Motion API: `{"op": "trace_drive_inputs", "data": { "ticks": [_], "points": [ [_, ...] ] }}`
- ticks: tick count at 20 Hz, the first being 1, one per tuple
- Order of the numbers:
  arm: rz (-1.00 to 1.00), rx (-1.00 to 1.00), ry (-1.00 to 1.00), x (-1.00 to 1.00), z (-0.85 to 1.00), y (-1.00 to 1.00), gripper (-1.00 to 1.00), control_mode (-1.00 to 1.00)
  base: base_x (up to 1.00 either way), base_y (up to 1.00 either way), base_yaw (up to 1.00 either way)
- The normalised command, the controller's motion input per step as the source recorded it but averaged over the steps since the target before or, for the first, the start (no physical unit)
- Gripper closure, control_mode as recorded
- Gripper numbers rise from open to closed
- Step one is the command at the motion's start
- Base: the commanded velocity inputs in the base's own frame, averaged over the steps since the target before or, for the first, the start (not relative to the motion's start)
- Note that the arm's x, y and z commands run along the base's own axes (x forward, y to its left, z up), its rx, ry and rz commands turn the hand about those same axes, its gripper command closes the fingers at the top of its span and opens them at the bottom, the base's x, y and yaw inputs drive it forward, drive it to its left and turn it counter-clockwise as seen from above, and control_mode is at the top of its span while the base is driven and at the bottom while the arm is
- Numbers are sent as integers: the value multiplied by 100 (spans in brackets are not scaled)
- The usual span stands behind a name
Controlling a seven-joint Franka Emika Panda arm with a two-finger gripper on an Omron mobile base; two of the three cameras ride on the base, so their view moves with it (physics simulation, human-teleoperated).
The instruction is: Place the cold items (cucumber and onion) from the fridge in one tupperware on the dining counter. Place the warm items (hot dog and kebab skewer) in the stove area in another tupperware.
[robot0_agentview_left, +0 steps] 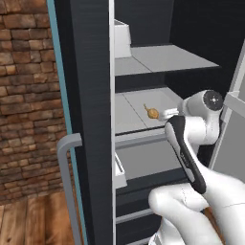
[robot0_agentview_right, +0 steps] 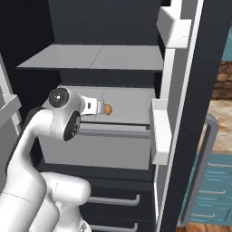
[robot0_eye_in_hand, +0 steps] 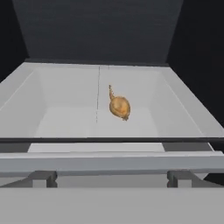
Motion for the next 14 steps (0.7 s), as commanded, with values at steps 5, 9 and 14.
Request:
{"op": "trace_drive_inputs", "data": {
  "ticks": [5, 9, 14],
  "points": [
    [-2, -1, 18, 82, -22, 3, -100, -100, 0, 0, 0],
    [0, 0, 11, 72, -28, 0, -100, -100, 0, 0, 0],
    [1, 9, -11, 37, -79, -2, -100, -100, 0, 0, 0]
  ]
}}
